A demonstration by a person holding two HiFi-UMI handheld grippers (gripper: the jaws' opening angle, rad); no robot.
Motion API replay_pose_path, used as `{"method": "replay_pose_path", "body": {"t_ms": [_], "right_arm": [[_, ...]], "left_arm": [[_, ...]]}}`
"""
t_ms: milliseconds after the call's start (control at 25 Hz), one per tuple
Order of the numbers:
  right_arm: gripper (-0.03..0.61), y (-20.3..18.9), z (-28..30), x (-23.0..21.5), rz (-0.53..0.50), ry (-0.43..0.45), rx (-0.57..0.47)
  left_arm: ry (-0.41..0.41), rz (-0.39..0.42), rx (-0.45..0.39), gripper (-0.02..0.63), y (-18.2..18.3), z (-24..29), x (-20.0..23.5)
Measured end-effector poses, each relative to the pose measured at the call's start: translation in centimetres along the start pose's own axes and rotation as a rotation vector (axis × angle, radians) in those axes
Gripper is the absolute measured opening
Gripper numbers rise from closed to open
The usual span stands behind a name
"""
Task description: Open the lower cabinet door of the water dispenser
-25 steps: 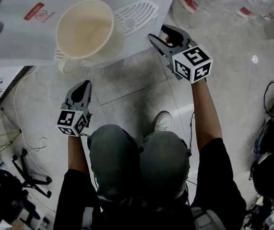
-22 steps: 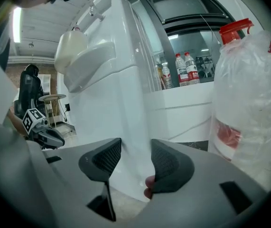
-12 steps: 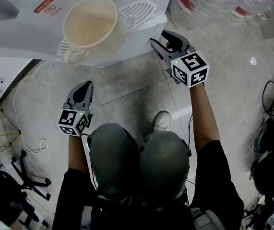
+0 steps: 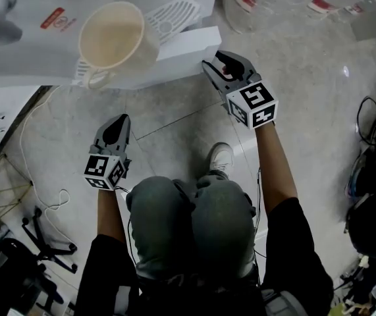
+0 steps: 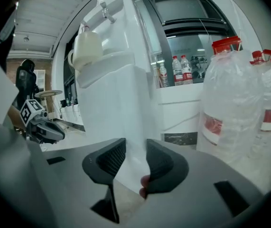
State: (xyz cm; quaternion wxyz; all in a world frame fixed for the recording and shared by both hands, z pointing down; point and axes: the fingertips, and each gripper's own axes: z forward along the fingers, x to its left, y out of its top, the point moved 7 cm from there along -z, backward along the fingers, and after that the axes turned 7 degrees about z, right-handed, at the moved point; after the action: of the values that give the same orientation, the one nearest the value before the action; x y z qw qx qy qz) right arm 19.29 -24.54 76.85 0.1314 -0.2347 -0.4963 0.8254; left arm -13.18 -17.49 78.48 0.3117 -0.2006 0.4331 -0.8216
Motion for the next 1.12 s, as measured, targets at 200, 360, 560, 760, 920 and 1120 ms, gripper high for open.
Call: {"method": "replay_pose_path", "body": {"t_ms": [200, 360, 560, 760, 920, 1120], "right_arm": [[0.129, -0.8, -1.6, 1.1, 0.047, -0.033, 0.023], [0.121, -1.0, -3.2, 2.9, 0.083, -0.049, 0.071], [0.115, -2.2, -5.5, 5.8, 0.113, -0.061, 0.151], [0.117, -3.4, -7.4, 9.2, 0.135, -0.062, 0.245], [0.12, -4.4, -8.4, 11.7, 0.162, -0.059, 0.266], [0.121, -5.3, -9.1, 14.0, 0.146, -0.075, 0.295]], "left_arm": [[-0.016, -0.016, 0.031, 0.012, 1.4, -0.7, -1.3], [-0.047, -0.023, 0.053, 0.012, 2.7, -1.7, -2.5], [-0.074, -0.062, 0.072, 0.012, 4.4, -3.5, -4.2], [-0.113, -0.064, 0.093, 0.012, 6.0, -6.1, -5.7], [-0.119, -0.076, 0.096, 0.012, 6.1, -8.5, -6.1], [-0.104, -0.136, 0.102, 0.012, 4.9, -11.1, -6.4]]}}
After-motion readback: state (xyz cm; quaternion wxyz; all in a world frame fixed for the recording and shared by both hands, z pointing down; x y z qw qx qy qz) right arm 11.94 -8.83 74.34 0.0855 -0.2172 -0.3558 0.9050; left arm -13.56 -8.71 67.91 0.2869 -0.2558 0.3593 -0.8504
